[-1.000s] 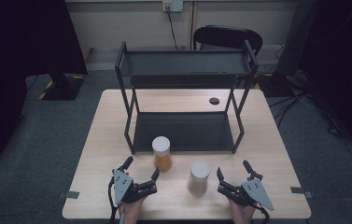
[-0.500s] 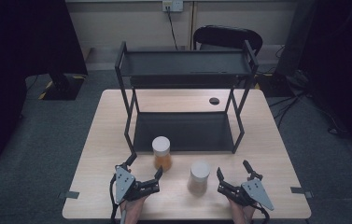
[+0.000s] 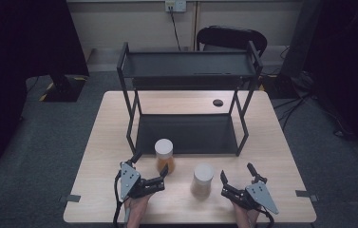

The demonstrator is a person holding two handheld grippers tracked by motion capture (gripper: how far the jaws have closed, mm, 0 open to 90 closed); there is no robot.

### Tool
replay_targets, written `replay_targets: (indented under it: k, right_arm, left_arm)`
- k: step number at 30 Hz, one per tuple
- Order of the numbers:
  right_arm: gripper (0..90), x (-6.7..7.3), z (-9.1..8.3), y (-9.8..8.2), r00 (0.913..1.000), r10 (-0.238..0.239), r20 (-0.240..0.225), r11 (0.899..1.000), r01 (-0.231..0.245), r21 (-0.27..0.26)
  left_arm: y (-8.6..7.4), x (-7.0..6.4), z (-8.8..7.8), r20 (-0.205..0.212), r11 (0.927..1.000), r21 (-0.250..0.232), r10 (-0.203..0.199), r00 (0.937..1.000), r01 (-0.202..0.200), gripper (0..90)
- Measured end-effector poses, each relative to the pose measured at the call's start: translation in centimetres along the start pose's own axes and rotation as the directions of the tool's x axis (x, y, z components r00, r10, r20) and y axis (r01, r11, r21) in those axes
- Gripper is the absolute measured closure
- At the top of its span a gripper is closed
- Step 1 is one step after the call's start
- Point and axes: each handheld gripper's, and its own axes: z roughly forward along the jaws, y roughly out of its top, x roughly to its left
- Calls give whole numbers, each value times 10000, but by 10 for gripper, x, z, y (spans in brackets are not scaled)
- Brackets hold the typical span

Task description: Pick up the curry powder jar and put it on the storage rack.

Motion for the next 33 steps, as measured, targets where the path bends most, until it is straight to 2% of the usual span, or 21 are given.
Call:
replay_targets:
  k: [10,14,18,20,24,31,33]
  right_arm:
    - [31,0,0,0,10000,3,6,10000,-3,3]
    - [31,0,0,0,10000,0,16,10000,0,0]
    - [31,0,0,0,10000,4,15,10000,-4,2]
    - [31,0,0,0,10000,4,15,10000,-4,3]
    - [31,0,0,0,10000,2,16,10000,-2,0]
    - [32,0,0,0,10000,6,18,10000,-7,3]
    - [32,0,0,0,10000,8,15,10000,-8,2]
  left_arm:
    - [2,0,18,-36,9998,135,-154,9999,154,6]
    - [4,1,24,-1,9994,269,-233,9997,233,0]
    - [4,-1,30,-61,9991,417,-123,9999,125,0]
    - [5,-1,36,-122,9978,641,-170,9998,178,6]
    - [5,0,42,-166,9954,962,-16,9999,32,46]
    - [5,3,50,-113,9914,1309,5,9999,10,131]
    - [4,5,52,-69,9908,1345,-120,9999,128,157]
